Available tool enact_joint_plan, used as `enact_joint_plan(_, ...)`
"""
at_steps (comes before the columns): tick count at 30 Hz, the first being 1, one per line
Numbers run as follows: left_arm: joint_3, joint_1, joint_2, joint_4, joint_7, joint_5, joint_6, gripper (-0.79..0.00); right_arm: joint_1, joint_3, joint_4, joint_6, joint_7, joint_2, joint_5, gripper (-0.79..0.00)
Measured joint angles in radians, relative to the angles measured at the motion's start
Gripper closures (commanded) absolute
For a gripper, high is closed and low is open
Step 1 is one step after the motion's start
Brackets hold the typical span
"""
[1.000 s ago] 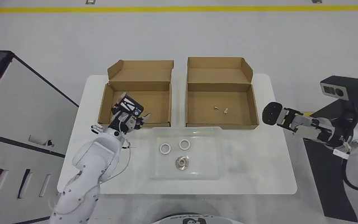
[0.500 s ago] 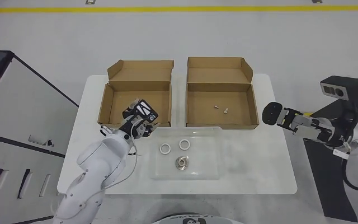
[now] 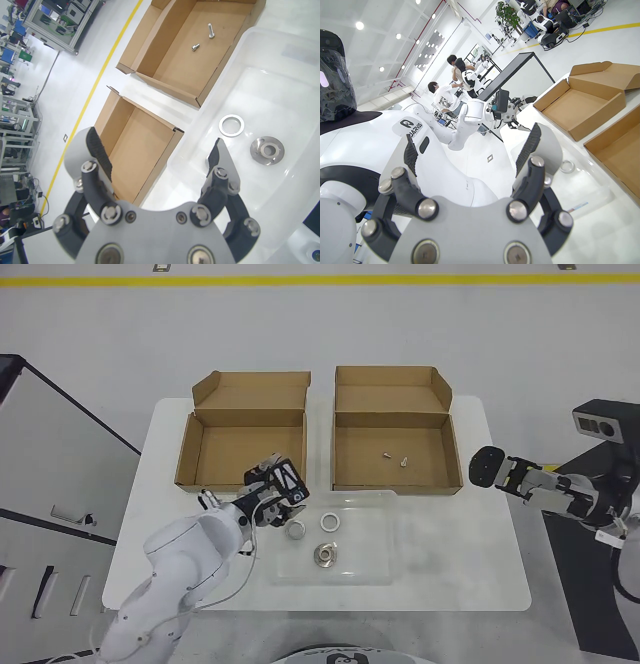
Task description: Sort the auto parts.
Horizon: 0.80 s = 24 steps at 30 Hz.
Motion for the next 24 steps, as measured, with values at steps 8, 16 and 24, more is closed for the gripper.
enact_joint_plan(8,0.065,-0.067,0.000,0.003,-0.074,-0.008,-0.090,-0.785,0.000,0.000,0.000,0.000,0.000,0.000,0.000,-0.785)
enact_joint_plan(16,0.145,-0.144,-0.005,0.027,-0.150,-0.030,-0.141,-0.785,0.000,0.000,0.000,0.000,0.000,0.000,0.000,-0.785)
enact_joint_plan(24,0.210,-0.202,-0.010,0.060,-0.259,-0.109,-0.184,-0.785,0.000,0.000,0.000,0.000,0.000,0.000,0.000,-0.785)
